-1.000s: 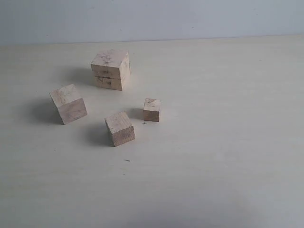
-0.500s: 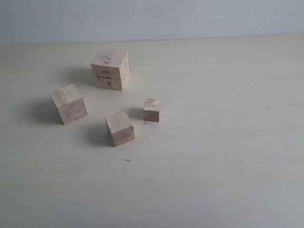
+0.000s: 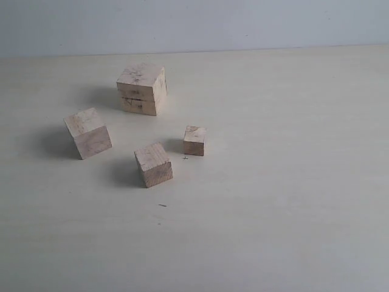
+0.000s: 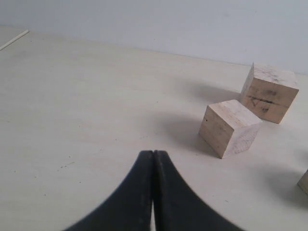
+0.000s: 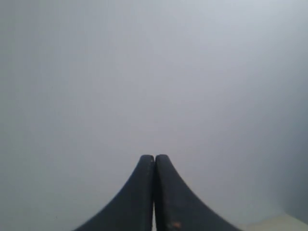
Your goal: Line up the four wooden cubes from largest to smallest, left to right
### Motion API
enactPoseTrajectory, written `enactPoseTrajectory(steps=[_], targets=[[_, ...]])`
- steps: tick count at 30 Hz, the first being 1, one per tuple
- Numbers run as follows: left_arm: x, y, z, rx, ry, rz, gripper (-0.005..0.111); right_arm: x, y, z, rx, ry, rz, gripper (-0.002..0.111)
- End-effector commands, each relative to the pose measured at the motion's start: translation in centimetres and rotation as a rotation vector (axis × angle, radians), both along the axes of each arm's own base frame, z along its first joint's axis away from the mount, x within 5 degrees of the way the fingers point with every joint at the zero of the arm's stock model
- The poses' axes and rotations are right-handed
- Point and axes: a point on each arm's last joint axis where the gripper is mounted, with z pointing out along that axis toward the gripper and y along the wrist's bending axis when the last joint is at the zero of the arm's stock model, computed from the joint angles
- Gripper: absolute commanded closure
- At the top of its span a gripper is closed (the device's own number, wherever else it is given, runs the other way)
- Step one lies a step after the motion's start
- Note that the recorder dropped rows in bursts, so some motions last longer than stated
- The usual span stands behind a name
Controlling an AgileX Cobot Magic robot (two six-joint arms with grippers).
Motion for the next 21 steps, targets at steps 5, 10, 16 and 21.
enactPoseTrajectory(steps=[5, 10, 16, 21], targets=[[0.0, 0.0, 0.0, -0.003, -0.008, -0.005, 0.107, 3.2, 0.2, 9.5, 0.071, 0.198, 0.039, 0.108], [0.0, 0.0, 0.0, -0.003, -0.008, -0.005, 0.107, 8.6, 0.8, 12.0, 0.135, 0.593, 0.111, 0.108], [0.0, 0.0, 0.0, -0.003, -0.008, -0.005, 0.107, 14.1, 6.0, 8.5, 0.092, 1.142, 0.667, 0.108], [0.0, 0.0, 0.0, -0.003, -0.008, -0.005, 0.107, 16.4, 9.5, 3.6, 0.127, 1.487, 1.061, 0.108]])
